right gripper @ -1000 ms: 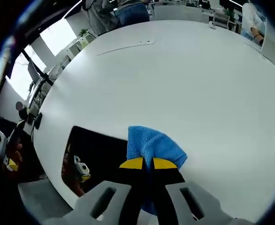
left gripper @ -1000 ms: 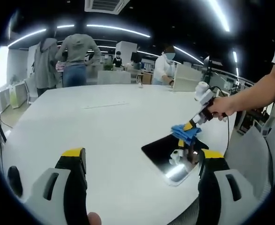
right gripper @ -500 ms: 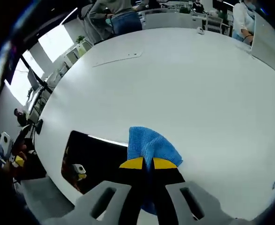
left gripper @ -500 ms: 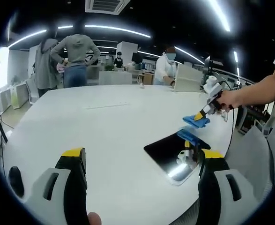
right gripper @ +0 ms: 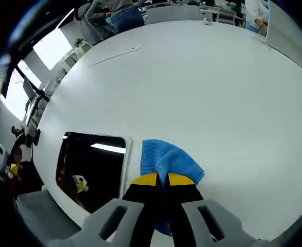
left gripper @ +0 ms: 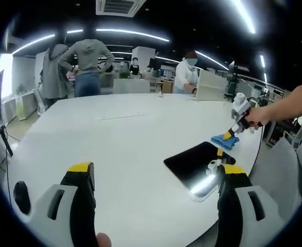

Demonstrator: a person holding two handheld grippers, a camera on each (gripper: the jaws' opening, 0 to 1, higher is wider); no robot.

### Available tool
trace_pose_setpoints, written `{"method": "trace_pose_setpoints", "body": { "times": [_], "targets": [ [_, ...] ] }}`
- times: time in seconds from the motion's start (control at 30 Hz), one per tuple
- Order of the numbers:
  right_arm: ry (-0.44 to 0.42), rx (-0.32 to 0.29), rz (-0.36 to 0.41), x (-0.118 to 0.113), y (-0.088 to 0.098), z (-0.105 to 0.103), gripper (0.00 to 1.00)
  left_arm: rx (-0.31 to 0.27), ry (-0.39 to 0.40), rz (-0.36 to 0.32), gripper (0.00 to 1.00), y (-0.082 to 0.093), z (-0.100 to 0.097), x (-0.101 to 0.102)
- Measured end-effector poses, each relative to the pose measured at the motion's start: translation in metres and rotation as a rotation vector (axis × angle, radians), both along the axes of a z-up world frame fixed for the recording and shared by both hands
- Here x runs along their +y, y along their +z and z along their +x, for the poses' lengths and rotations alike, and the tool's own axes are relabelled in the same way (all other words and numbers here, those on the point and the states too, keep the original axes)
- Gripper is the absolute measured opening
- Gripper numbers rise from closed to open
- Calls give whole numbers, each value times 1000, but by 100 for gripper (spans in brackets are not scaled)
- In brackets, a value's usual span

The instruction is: Wipe the mirror surface with the cleaning cloth until all visible marks leave the cleaned area.

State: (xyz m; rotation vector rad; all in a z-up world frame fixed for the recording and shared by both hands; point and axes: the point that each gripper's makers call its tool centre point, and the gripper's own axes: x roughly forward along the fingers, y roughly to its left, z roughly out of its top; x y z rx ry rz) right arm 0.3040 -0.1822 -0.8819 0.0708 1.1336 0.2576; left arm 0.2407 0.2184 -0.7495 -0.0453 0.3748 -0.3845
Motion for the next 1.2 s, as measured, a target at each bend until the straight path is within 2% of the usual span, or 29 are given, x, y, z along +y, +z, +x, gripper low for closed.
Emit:
{"method": "trace_pose_setpoints", "body": {
  "times": [0.03, 0.07, 0.1, 0.13, 0.27, 0.47, 0.5, 0.53, 0.57, 0.73, 0.77, 0.83, 0.87, 0.9, 0.97, 1.03, 1.07, 1.13, 1.17, 1.2],
  "targets": [
    [19, 8, -49, -5, -7, -5, 0, 0, 6, 1, 99, 0, -1, 1],
    [24, 15, -52, -5, -11, -9, 0, 0, 13, -4, 99, 1, -1, 1],
    [8, -36, -31, -3, -6, -2, 0, -1, 23, -12, 99, 2, -3, 1],
    [4, -16, -37, -2, -6, -6, 0, -5, 26, -16, 99, 3, -4, 1],
    [-12, -11, -29, -3, -6, -4, 0, -1, 23, -9, 99, -2, -7, 2],
    [70, -16, -11, -1, -3, -7, 2, 1, 32, -17, 99, -6, -7, 3],
    [111, -27, -5, 0, -1, -6, 2, -1, 30, -16, 99, -5, -6, 3],
    [108, -32, -2, 0, 0, -6, 2, -2, 29, -16, 99, -4, -6, 2],
    [111, -62, 17, 2, 8, -3, 2, -4, 28, -15, 99, -3, -6, 2],
    [144, -157, 15, -4, 25, 9, 2, -4, 22, -10, 99, 0, -4, 0],
    [139, -159, 37, -6, 29, 8, 3, 0, 14, -7, 99, -1, -4, -1],
    [164, -204, 87, -4, 41, 8, 13, 3, 6, -3, 99, -1, -1, 0],
    [168, -214, 88, -5, 43, 8, 19, 3, 6, -3, 99, -1, -1, 0],
    [165, -267, 71, -12, 53, 9, 25, 1, 5, -5, 99, -1, 1, 2],
    [214, -323, 79, -14, 61, 8, 40, 0, 4, -7, 99, 0, 2, 3],
    [209, -341, 72, -22, 63, 3, 57, 1, 0, -8, 99, 0, 2, 3],
    [247, -422, 100, -23, 70, 5, 64, 1, -2, -8, 99, 0, 3, 3],
    [215, -402, 83, -38, 66, -1, 77, 16, -6, -5, 99, -3, 3, 4],
    [216, -442, 126, -37, 71, 1, 80, 23, -8, -3, 99, -4, 4, 5],
    [198, -441, 132, -45, 70, -3, 82, 22, -9, -2, 99, -4, 4, 4]
  ]
}}
